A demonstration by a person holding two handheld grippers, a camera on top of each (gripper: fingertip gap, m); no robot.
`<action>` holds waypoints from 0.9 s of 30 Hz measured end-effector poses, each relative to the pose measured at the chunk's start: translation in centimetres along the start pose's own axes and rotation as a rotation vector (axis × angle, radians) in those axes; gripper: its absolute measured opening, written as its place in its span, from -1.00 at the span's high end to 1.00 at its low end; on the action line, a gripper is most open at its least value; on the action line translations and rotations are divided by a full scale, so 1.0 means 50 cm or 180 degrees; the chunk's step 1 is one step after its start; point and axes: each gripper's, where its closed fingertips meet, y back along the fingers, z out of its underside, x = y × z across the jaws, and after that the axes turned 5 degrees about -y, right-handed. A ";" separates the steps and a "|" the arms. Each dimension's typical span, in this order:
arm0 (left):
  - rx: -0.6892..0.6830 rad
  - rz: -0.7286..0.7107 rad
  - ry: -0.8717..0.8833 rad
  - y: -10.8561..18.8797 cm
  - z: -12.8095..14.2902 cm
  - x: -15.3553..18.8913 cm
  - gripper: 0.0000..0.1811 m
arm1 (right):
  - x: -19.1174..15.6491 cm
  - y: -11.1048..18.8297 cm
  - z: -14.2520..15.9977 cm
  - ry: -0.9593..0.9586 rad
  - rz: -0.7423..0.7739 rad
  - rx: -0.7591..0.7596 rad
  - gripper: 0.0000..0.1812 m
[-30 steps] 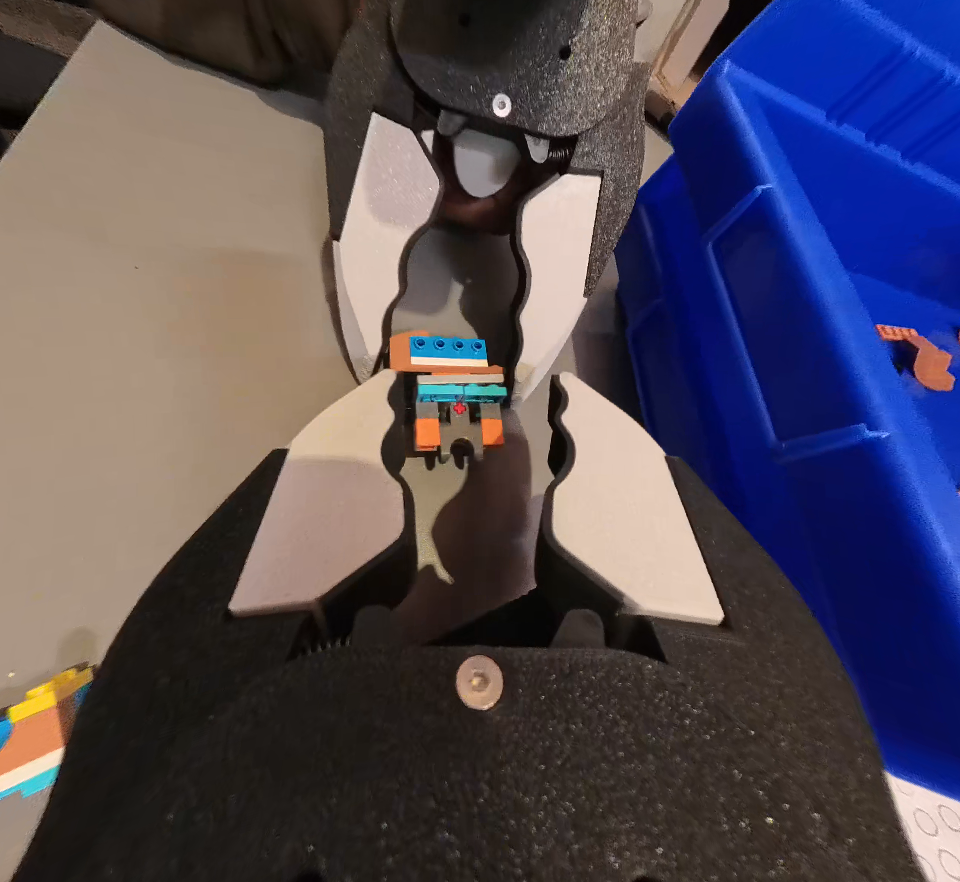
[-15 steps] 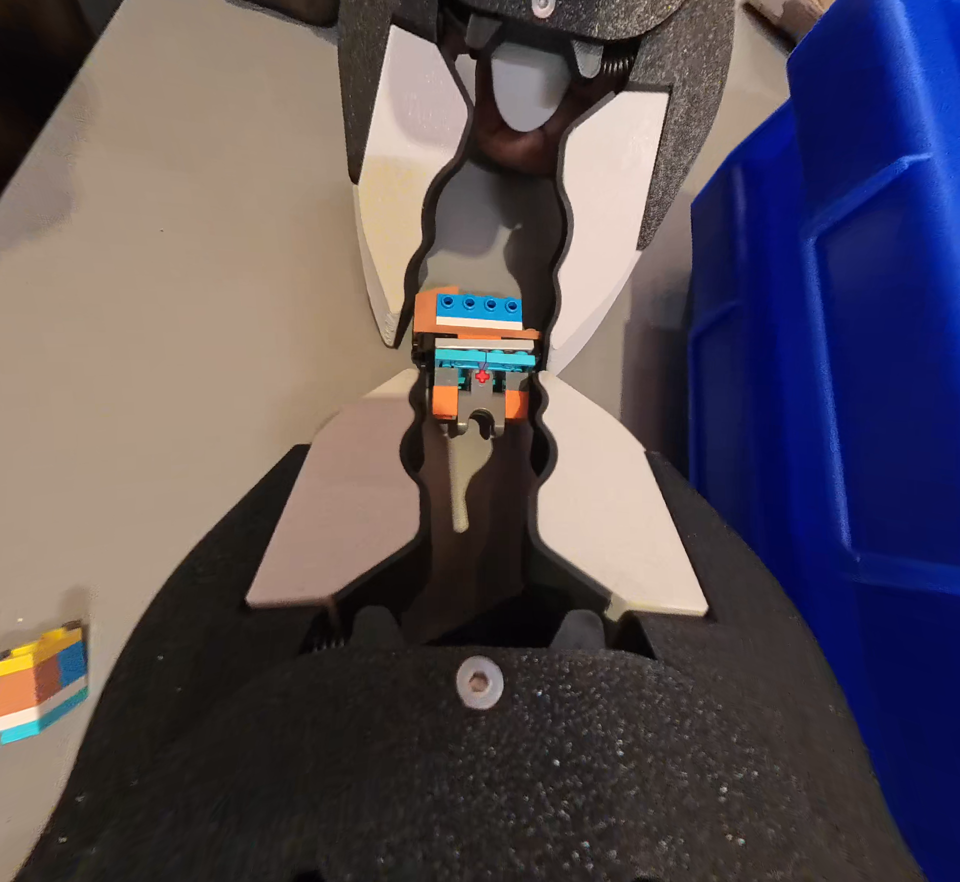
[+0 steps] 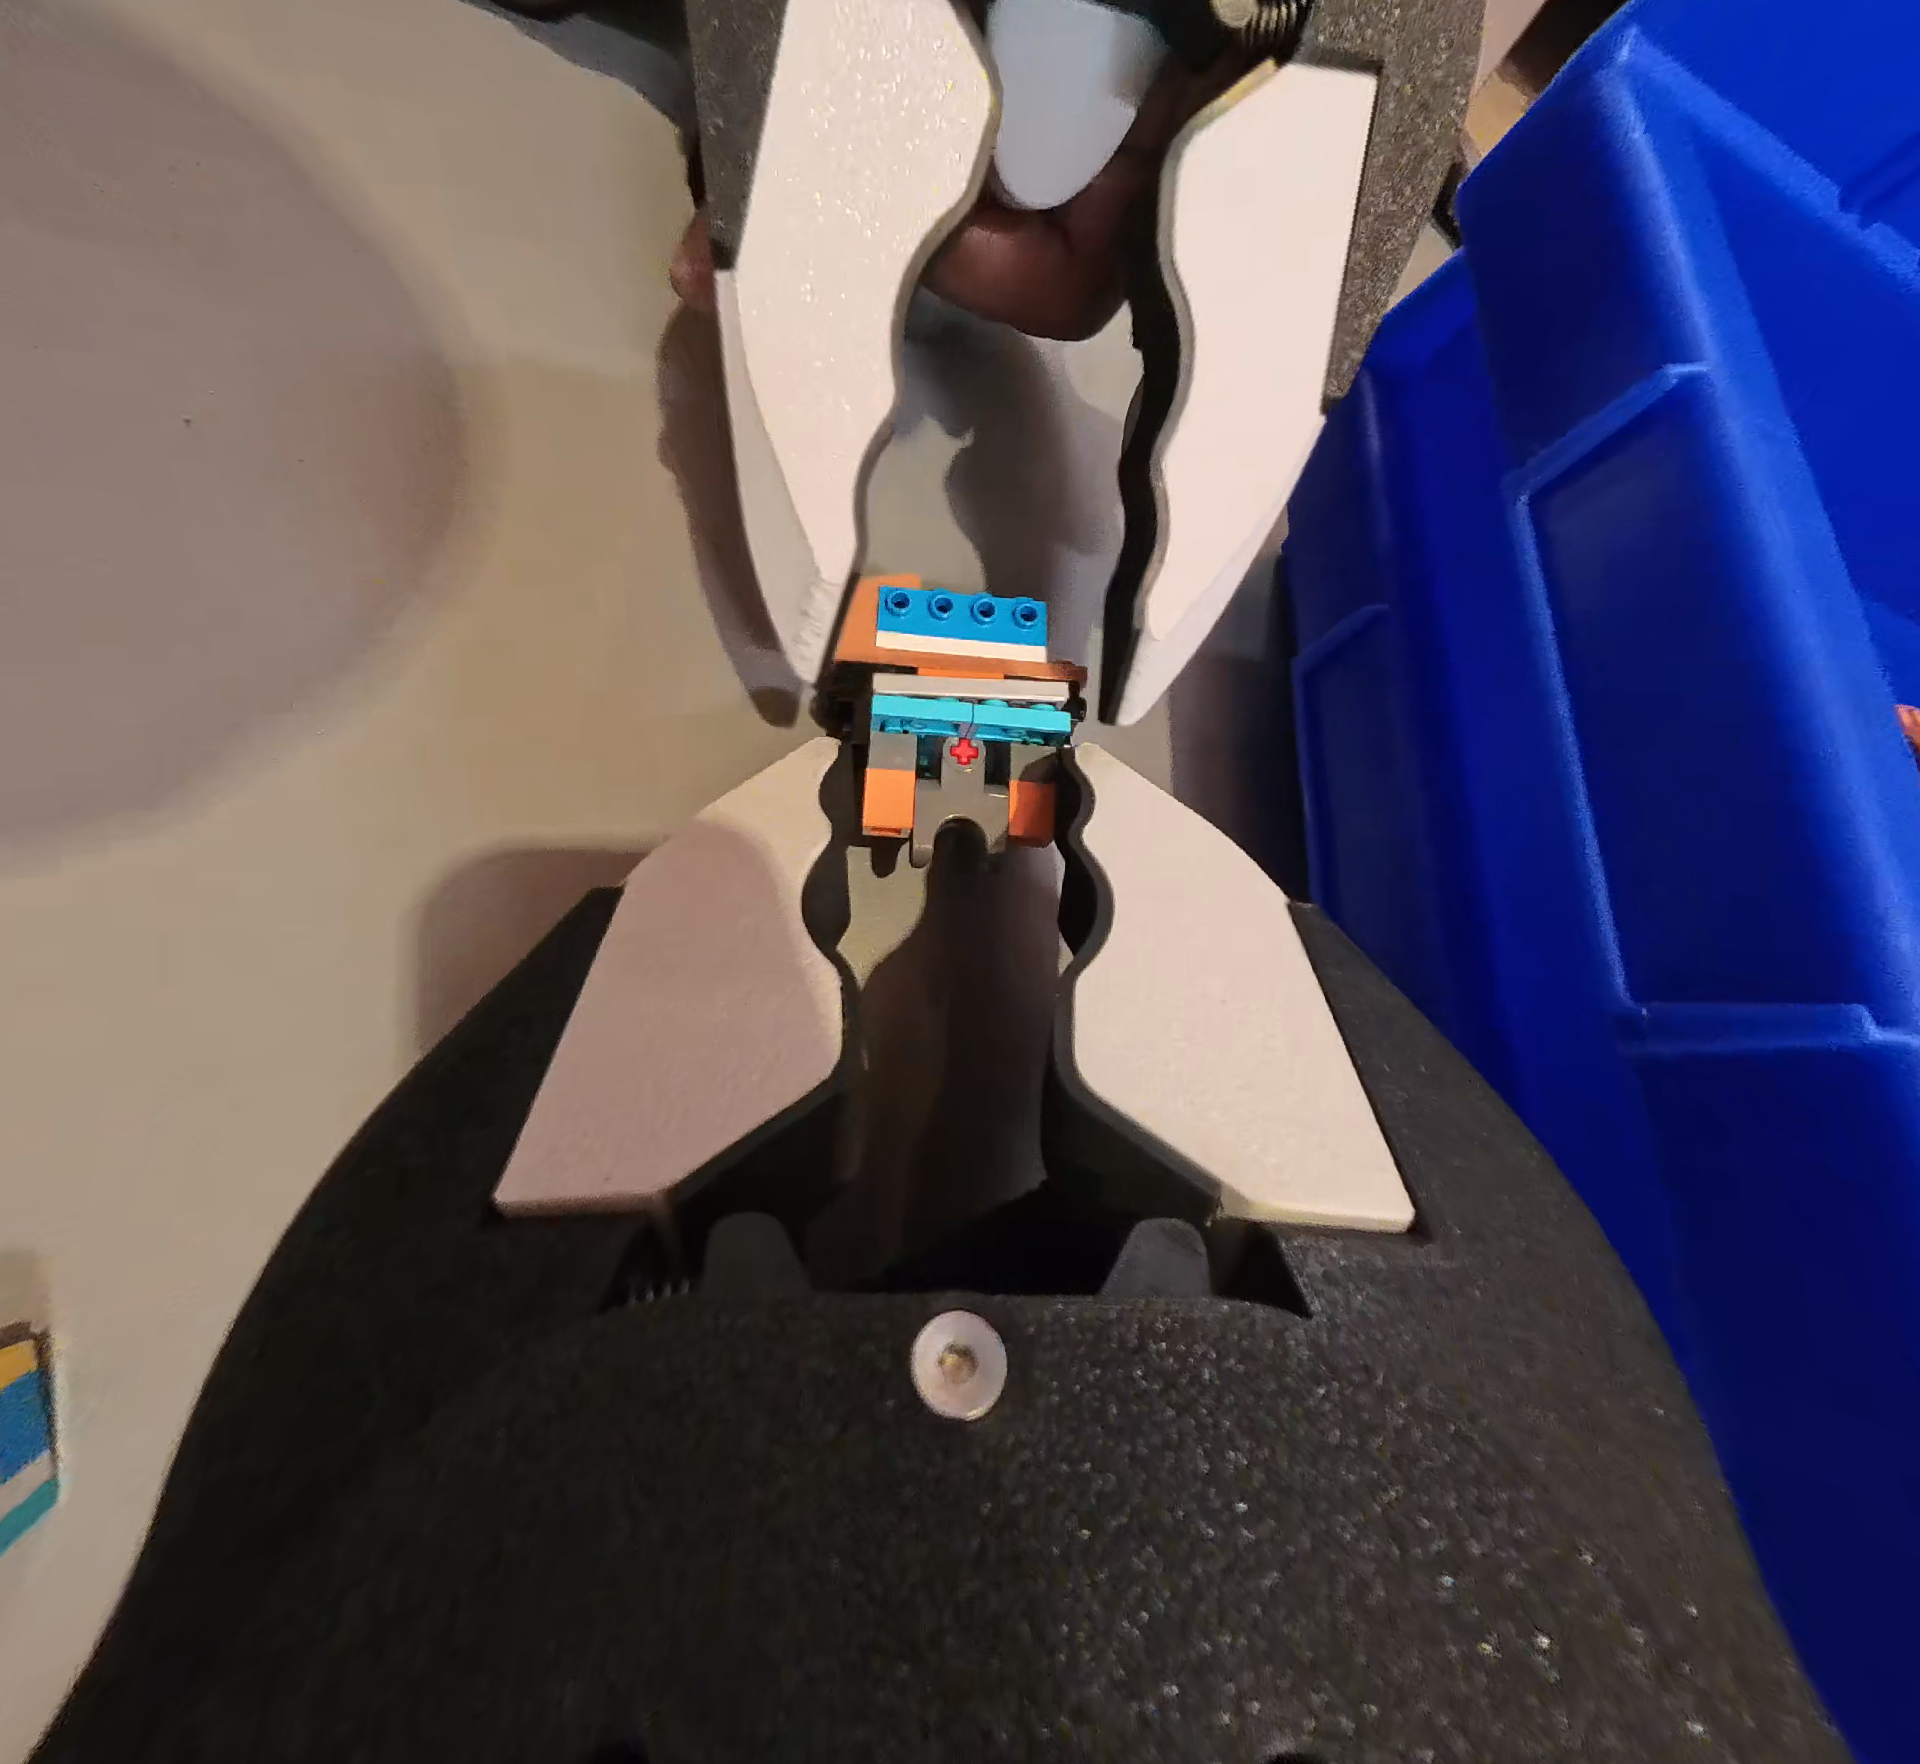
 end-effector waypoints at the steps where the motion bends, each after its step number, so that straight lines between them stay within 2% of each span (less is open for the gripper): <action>1: 0.0023 -0.0013 -0.0023 0.000 -0.002 0.000 0.52 | 0.001 0.001 0.000 -0.0034 0.0000 0.0014 0.59; 6: 0.0129 -0.0081 0.0011 -0.002 -0.009 -0.006 0.63 | 0.006 0.006 -0.004 -0.0143 -0.0028 0.0087 0.60; 23: 0.0123 -0.0101 -0.0184 -0.007 -0.003 -0.004 0.64 | 0.004 -0.001 0.007 -0.0084 -0.0005 -0.0057 0.61; 27: 0.0058 -0.0252 0.0007 0.003 0.009 -0.030 0.64 | 0.014 0.002 0.012 -0.0211 0.0026 -0.0088 0.61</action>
